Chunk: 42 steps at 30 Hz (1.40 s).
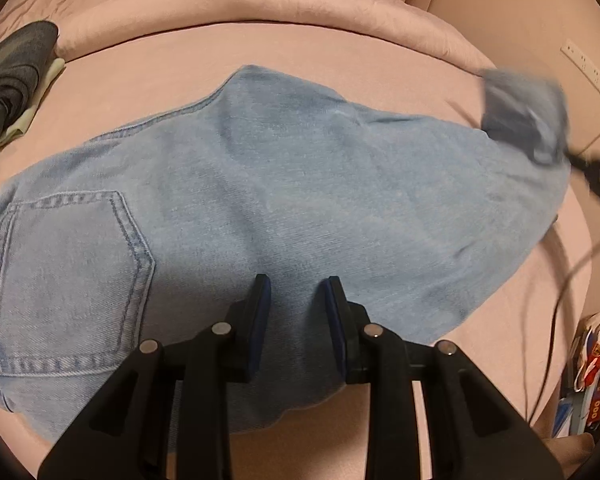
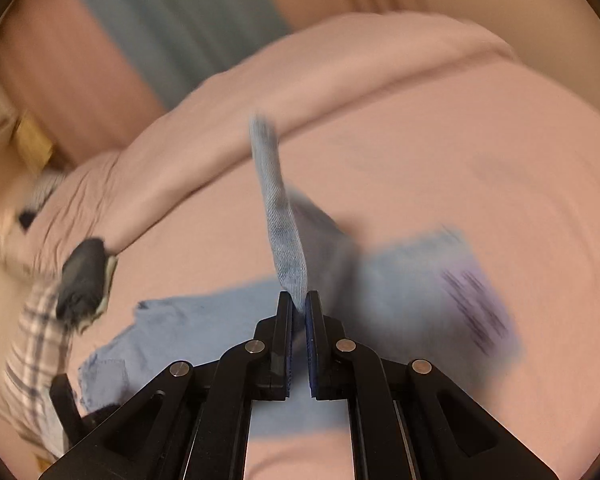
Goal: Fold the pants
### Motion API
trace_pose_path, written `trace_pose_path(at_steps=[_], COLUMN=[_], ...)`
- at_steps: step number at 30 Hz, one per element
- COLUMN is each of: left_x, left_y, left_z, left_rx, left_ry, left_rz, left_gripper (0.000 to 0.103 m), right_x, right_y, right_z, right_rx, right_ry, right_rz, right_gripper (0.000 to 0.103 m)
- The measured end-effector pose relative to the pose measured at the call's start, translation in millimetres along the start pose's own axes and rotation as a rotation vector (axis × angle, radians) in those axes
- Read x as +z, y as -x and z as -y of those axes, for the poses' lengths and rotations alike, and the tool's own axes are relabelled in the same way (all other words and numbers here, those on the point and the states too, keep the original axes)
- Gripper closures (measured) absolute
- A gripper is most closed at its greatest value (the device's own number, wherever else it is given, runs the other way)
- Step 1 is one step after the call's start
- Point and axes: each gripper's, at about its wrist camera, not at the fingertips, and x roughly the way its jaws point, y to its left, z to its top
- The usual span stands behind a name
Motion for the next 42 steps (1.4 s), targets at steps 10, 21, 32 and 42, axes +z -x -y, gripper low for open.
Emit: trace_pose_path(at_steps=[10, 21, 32, 42], left_x=[5.5, 20.8, 39.6, 88.7], left_y=[-10.5, -13.2, -10.1, -16.9], left_z=[22.0, 5.0, 8.1, 7.2], left_rx=[0.061, 0.091, 0.120, 0.096], left_ry=[0.006, 0.140, 0.095, 0.025], left_rz=[-0.034, -0.012, -0.025, 0.007], left_gripper=[0.062, 0.055, 0.054, 0.050], right_x=[-61.4, -44.7, -50.8, -29.0], right_y=[-14.9, -24.1, -20.0, -20.7], right_z=[111.2, 95.2, 101.3, -3.2], right_rx=[0.145, 0.072, 0.024, 0.044], right_ry=[-0.309, -0.233, -0.254, 0.202], right_rz=[-0.034, -0.010, -0.081, -0.067], right_gripper=[0.078, 0.097, 0.098, 0.062])
